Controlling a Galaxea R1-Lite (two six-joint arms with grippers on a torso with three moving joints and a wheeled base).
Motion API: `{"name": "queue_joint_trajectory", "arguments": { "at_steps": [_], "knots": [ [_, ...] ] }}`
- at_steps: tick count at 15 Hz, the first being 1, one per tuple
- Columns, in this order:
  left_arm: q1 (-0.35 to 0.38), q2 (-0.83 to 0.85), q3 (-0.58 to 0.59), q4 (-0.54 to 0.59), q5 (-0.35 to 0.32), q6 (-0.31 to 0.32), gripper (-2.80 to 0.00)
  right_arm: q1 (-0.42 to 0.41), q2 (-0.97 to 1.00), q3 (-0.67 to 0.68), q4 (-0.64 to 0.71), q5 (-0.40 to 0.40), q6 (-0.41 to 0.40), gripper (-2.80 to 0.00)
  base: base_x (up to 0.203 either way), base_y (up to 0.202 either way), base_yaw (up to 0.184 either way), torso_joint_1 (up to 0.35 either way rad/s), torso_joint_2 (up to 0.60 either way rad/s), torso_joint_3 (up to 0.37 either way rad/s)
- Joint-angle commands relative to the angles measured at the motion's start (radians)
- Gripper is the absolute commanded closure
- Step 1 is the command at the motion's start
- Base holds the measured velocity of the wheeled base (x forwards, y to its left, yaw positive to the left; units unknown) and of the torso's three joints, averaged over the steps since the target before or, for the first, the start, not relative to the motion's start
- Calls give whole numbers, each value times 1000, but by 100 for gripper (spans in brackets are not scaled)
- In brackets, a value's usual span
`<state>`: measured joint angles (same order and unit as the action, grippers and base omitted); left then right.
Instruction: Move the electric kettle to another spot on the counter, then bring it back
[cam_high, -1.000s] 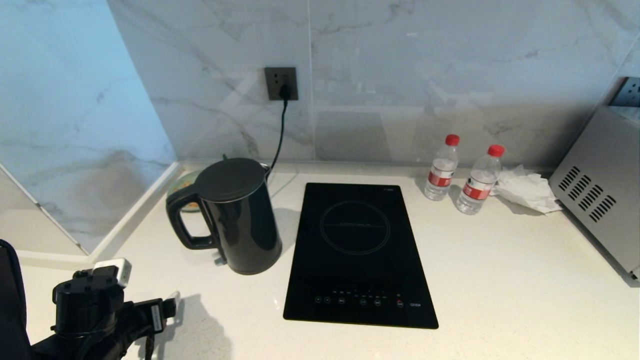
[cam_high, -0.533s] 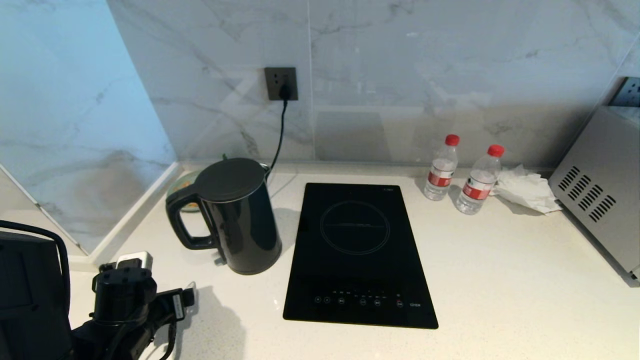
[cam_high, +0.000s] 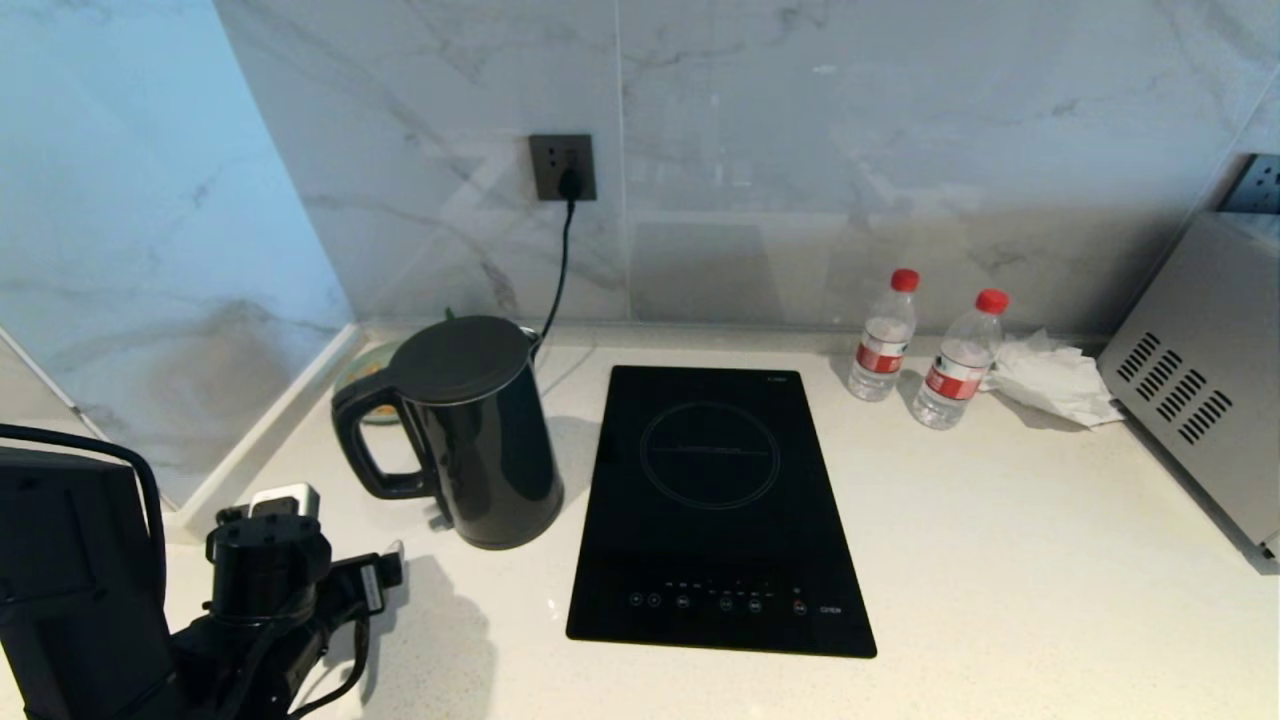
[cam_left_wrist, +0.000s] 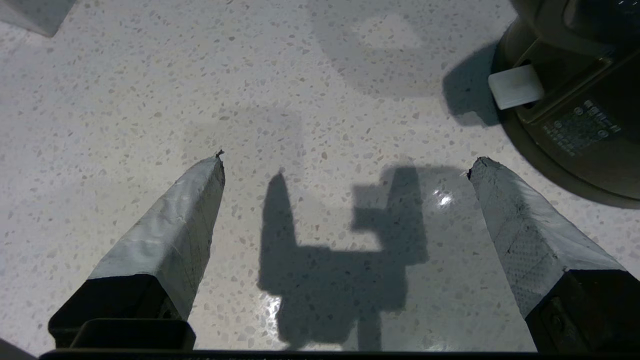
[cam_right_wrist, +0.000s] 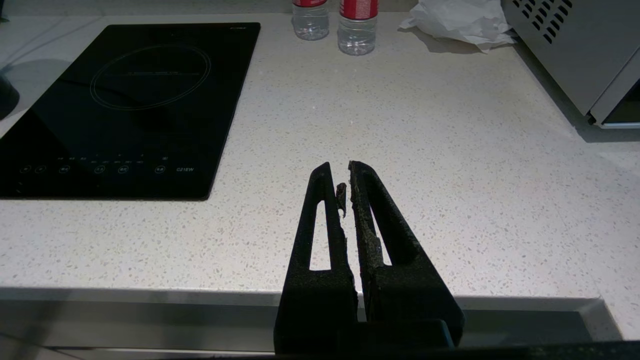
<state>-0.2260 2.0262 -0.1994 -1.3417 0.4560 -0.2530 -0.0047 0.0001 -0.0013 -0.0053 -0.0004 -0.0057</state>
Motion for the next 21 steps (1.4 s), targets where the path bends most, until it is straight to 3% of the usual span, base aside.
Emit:
{"name": "queue_joint_trajectory", "arguments": {
  "at_steps": [1,14,17,21],
  "knots": [
    [-4,9,-20,2,2,-2,-280,0,-1,0,-1,-1,0,0,0,0,0,0,0,0],
    [-42,39,-139,80,4,-2,-280,0,-1,1,-1,-1,0,0,0,0,0,0,0,0],
    [-40,86,-183,84,60,-2,-280,0,-1,0,-1,0,0,0,0,0,0,0,0,0],
    [-20,97,-201,83,64,-2,-280,0,-2,0,-1,0,0,0,0,0,0,0,0,0]
  ]
}}
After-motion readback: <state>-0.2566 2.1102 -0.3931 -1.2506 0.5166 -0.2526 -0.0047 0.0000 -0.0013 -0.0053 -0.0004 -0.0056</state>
